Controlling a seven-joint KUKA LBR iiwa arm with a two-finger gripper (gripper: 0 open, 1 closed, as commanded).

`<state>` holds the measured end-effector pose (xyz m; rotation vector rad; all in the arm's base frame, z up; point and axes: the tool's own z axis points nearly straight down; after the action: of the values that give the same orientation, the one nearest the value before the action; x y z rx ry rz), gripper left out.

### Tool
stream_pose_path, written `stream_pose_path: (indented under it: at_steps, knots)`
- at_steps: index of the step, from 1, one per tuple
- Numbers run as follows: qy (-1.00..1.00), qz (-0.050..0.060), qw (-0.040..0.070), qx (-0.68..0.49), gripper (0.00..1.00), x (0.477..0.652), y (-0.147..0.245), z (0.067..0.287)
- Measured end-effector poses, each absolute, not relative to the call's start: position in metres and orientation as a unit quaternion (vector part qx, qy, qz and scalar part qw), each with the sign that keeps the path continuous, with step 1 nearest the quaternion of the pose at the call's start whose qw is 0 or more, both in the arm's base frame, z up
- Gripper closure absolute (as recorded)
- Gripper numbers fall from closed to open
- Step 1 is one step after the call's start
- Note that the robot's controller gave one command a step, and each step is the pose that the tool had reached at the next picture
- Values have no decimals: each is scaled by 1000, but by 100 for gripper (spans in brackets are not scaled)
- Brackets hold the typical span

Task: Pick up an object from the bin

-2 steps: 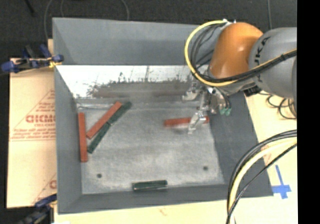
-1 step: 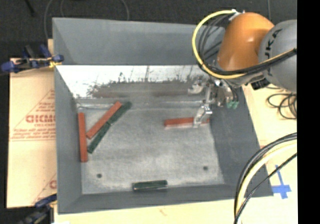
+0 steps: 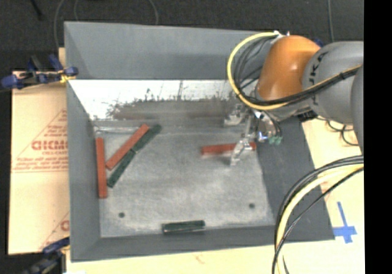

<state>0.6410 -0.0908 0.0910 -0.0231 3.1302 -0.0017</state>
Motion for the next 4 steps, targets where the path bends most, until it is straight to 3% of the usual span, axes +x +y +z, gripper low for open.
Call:
stream_pose_path:
  at_steps: [1,3,4]
  knots:
    - [1000,2,8,-8,100,651,-102,79]
    - [1000,1,6,-9,100,650,-104,83]
    - [1000,1,1,-10,100,648,-104,100]
